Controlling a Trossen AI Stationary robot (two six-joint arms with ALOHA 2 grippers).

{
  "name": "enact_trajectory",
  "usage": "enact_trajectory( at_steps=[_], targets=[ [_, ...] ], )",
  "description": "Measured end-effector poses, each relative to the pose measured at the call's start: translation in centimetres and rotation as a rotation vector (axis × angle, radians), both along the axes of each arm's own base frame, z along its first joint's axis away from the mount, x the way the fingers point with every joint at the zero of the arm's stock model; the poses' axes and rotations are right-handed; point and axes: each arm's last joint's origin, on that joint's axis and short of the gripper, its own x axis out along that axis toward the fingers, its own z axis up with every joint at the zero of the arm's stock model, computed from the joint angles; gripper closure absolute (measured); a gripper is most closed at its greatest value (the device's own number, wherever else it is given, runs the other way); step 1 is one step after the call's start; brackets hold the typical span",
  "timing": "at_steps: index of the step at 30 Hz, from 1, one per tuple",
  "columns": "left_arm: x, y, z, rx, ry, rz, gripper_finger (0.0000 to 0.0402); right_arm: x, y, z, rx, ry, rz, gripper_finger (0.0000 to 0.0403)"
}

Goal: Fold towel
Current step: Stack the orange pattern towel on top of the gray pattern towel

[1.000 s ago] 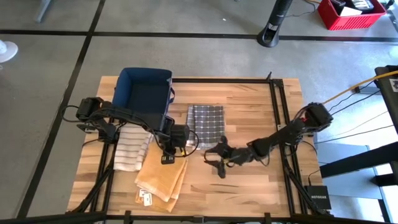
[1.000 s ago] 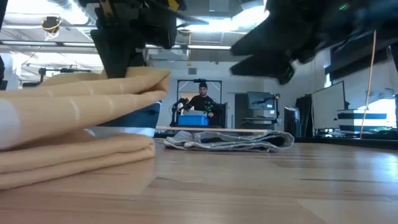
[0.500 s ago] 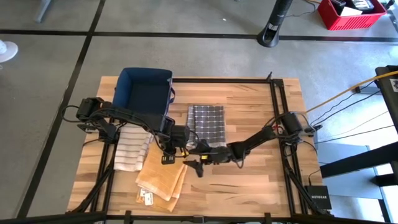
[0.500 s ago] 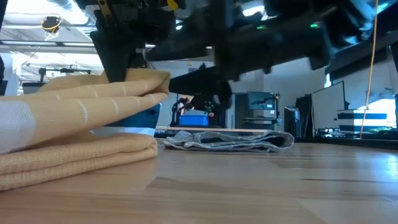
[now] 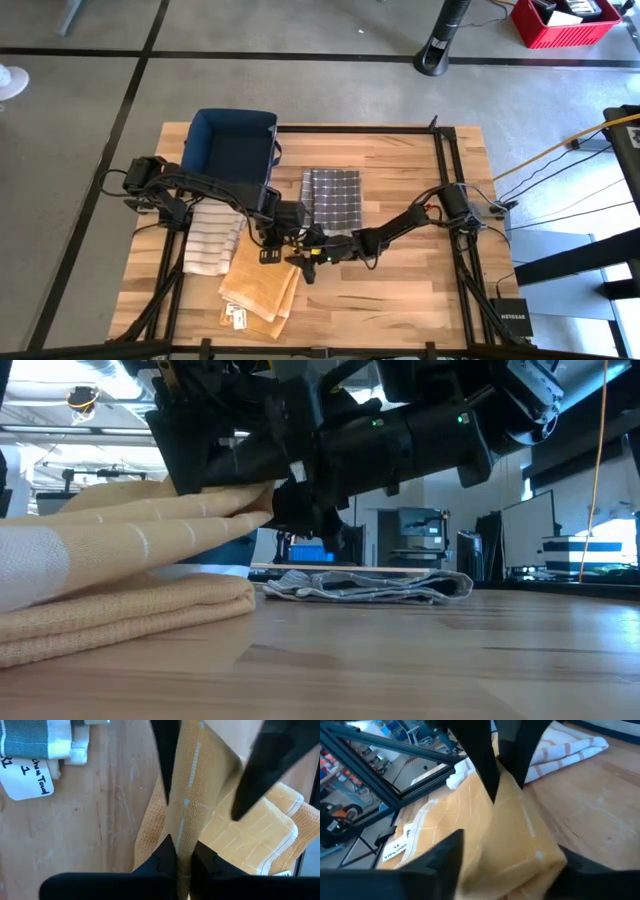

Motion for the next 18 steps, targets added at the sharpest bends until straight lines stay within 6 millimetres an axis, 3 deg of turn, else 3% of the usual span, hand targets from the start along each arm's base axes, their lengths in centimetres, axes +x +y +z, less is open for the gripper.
enact_trajectory(
  at_steps=[7,13,18],
  targets=[
    [0.4,0.1,0.1,-0.031,-0.013,0.106,0.0356,0.1,0.0,0.0,-0.093,0.000,0.032,0.0381],
    [0.2,0.6,0.4,-0.066,0.001,0.120,0.0291,0.1,0.1,0.1,-0.126,-0.001,0.051,0.0385],
    [-2.0,0.1,3.4,0.009,-0.051,0.151,0.0261,-0.2,0.9,0.1,-0.206,-0.005,0.095,0.0389]
  ],
)
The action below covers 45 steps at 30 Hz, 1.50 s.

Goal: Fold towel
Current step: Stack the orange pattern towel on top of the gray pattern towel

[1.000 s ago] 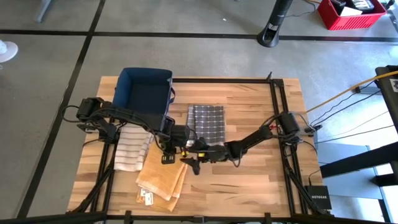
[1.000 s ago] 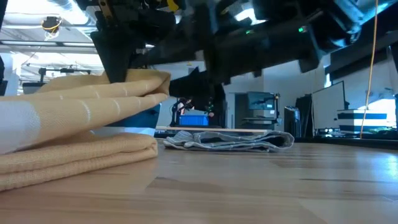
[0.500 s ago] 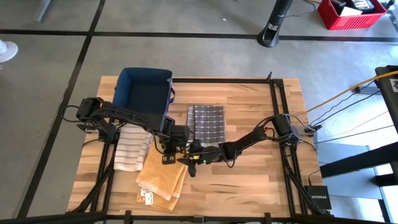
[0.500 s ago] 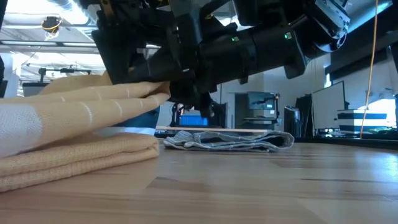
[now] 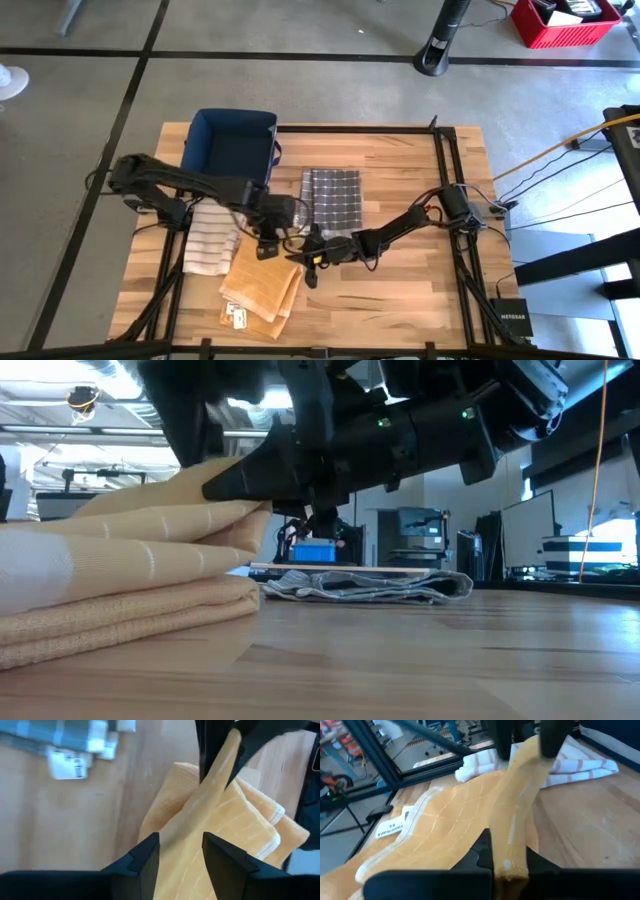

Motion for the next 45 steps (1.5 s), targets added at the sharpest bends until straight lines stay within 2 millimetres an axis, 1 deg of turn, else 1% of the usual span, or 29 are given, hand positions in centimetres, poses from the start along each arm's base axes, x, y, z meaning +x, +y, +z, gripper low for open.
enact_trajectory(
  at_steps=[2,4,6,11,15,18,22,24,30,32,34,36,39,41,42,43,45],
  targets=[
    [-1.1,-0.3,1.4,0.063,-0.035,0.010,0.0256,0.0,0.1,0.0,-0.035,-0.002,0.018,0.0390],
    [-2.1,-0.6,2.3,0.118,-0.076,0.014,0.0255,-0.1,0.4,0.0,-0.062,-0.002,0.053,0.0395],
    [-2.9,-0.8,2.4,0.165,-0.092,0.000,0.0254,-0.1,0.4,0.0,-0.096,-0.005,0.065,0.0396],
    [-3.6,-0.6,0.8,0.222,-0.068,-0.089,0.0248,-0.2,0.6,0.0,-0.161,-0.006,0.095,0.0396],
    [-3.6,-0.6,-1.1,0.228,-0.070,-0.164,0.0233,-0.2,0.6,-0.1,-0.195,-0.006,0.097,0.0396],
    [-3.7,-0.6,-1.8,0.227,-0.050,-0.200,0.0220,-0.2,0.6,0.0,-0.197,-0.005,0.097,0.0394],
    [-3.9,-0.6,-2.2,0.219,-0.046,-0.219,0.0209,-0.2,0.6,0.0,-0.232,-0.007,0.099,0.0397],
    [-4.2,-0.5,-2.5,0.216,-0.015,-0.230,0.0208,-0.2,0.6,0.0,-0.246,-0.008,0.101,0.0397],
    [-5.7,0.3,-4.5,0.163,0.130,-0.177,0.0208,-0.2,0.5,-0.1,-0.261,0.007,0.074,0.0395],
    [-5.6,0.4,-4.7,0.148,0.123,-0.166,0.0211,-0.2,0.5,-0.2,-0.263,0.012,0.072,0.0397],
    [-5.5,0.3,-4.7,0.128,0.114,-0.164,0.0225,-0.2,0.5,-0.2,-0.263,0.011,0.072,0.0397],
    [-5.5,0.3,-4.6,0.120,0.104,-0.165,0.0253,-0.2,0.4,-0.2,-0.266,0.013,0.061,0.0396],
    [-5.4,0.3,-4.6,0.115,0.103,-0.153,0.0316,-0.3,0.4,-0.1,-0.278,0.015,0.050,0.0394],
    [-5.6,0.3,-4.6,0.111,0.120,-0.134,0.0366,-0.4,0.3,0.3,-0.305,0.050,0.037,0.0397],
    [-5.7,0.3,-4.5,0.104,0.130,-0.118,0.0383,-0.3,0.3,0.8,-0.298,0.063,0.019,0.0397],
    [-5.7,0.2,-4.2,0.096,0.144,-0.096,0.0390,-0.4,0.5,1.6,-0.295,0.071,0.014,0.0397],
    [-5.6,-0.1,-3.2,0.091,0.142,-0.065,0.0389,-0.4,0.6,3.7,-0.299,0.056,0.012,0.0397]
  ],
)
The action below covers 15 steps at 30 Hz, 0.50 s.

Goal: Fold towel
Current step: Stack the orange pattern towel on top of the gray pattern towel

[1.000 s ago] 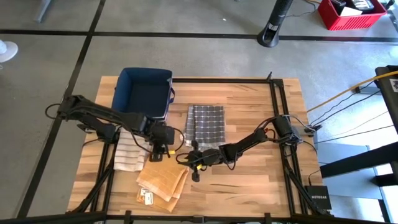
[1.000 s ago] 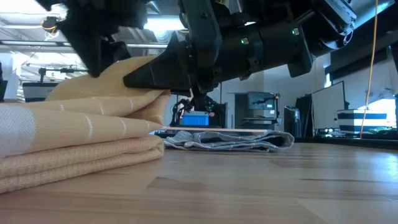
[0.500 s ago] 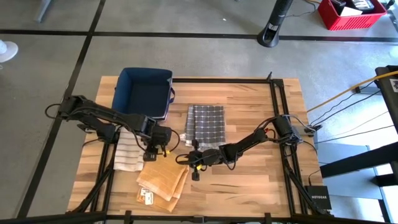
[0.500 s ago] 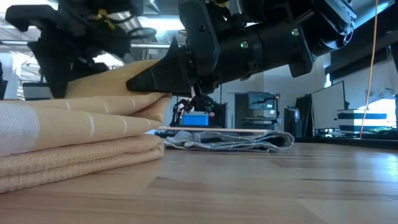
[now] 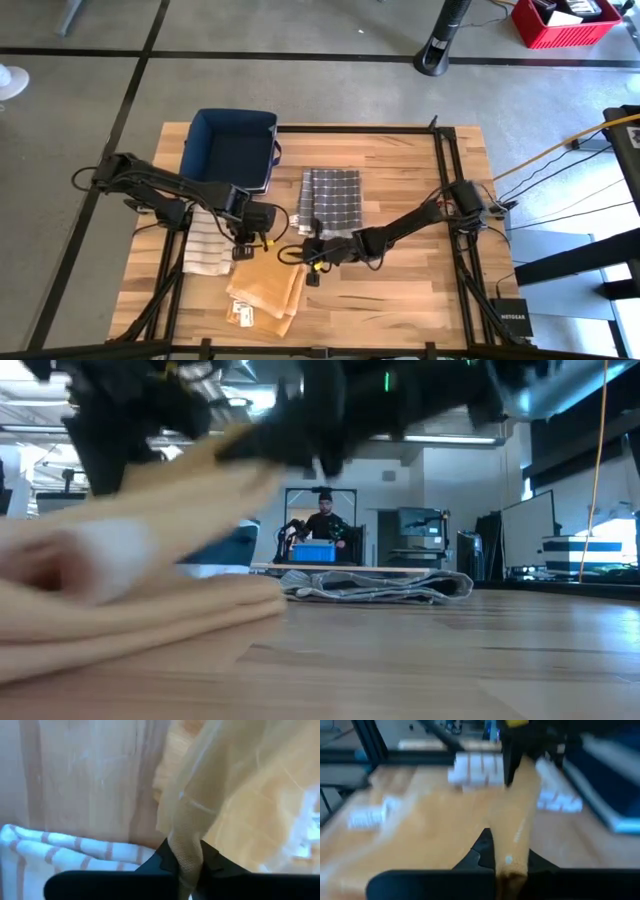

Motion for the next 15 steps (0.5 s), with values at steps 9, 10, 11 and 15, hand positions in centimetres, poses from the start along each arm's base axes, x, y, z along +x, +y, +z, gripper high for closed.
enact_trajectory(
  at_steps=[9,10,11,15],
  targets=[
    [1.0,-3.0,6.8,-0.017,-0.198,0.027,0.0397,-1.7,-0.3,7.3,-0.085,-0.004,-0.009,0.0397],
    [1.1,-3.4,7.4,-0.017,-0.218,0.017,0.0398,-2.1,-0.3,7.8,-0.085,-0.002,-0.007,0.0396],
    [1.1,-3.8,8.0,-0.014,-0.239,0.010,0.0398,-2.5,-0.1,8.3,-0.090,0.004,-0.005,0.0396],
    [1.4,-4.9,9.7,0.006,-0.339,0.013,0.0397,-4.7,0.9,10.4,-0.153,0.030,-0.002,0.0397]
  ],
)
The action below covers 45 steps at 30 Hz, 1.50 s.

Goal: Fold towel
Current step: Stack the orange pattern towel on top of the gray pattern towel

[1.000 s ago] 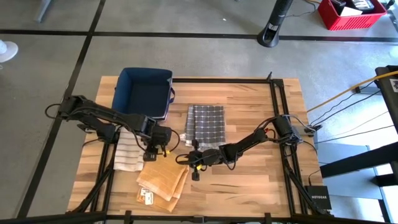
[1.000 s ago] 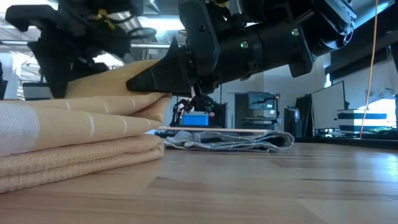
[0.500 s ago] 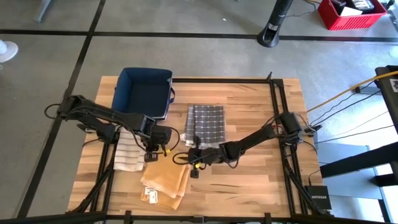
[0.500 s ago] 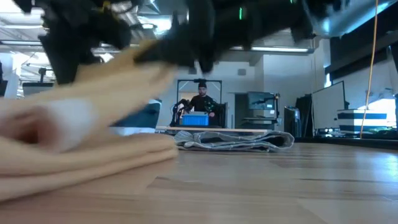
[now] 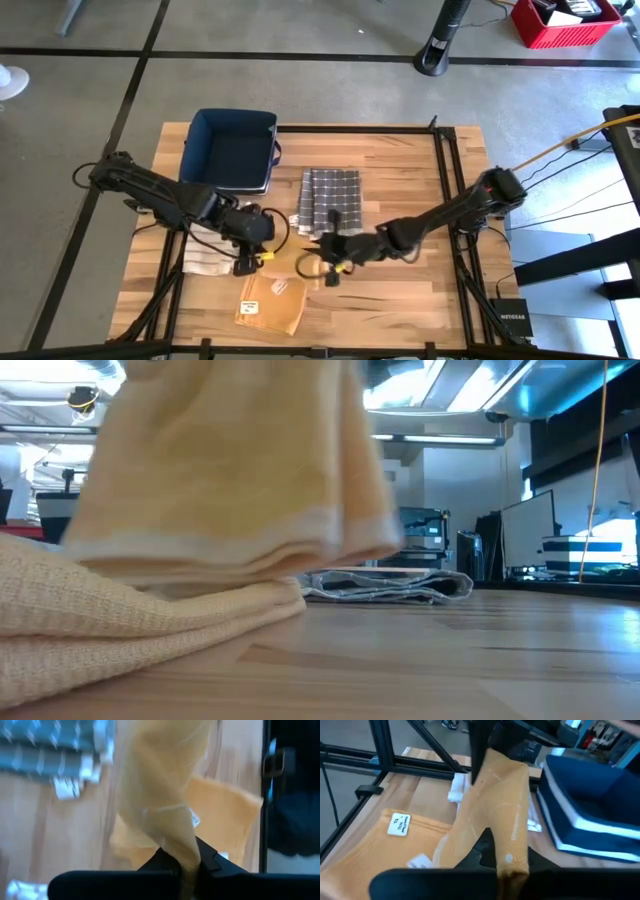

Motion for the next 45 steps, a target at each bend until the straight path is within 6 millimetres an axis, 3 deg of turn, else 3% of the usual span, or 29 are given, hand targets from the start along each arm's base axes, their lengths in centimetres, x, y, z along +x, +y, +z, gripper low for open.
enact_trajectory(
  at_steps=[6,11,19,26,30,38,45],
  targets=[
    [1.5,-0.7,0.8,0.044,-0.192,0.032,0.0397,-3.7,0.6,2.7,-0.048,0.069,-0.024,0.0396],
    [4.2,0.0,0.1,0.091,-0.290,0.020,0.0399,-5.3,-0.9,2.5,-0.052,0.152,-0.124,0.0397],
    [6.6,4.0,-2.1,0.192,-0.213,0.071,0.0399,-7.5,-5.7,-0.8,0.041,0.205,-0.296,0.0397],
    [7.0,7.0,-2.3,0.236,-0.193,0.120,0.0394,-9.4,-6.9,1.0,0.096,0.143,-0.324,0.0397],
    [7.1,8.4,-2.2,0.256,-0.199,0.141,0.0397,-9.4,-8.6,0.9,0.089,0.168,-0.372,0.0397],
    [7.9,10.9,-2.2,0.292,-0.243,0.179,0.0393,-9.4,-12.2,-1.4,0.098,0.234,-0.471,0.0397],
    [8.7,13.5,-5.8,0.349,-0.118,0.210,0.0395,-9.5,-15.3,-3.6,0.109,0.244,-0.491,0.0394]
  ],
)
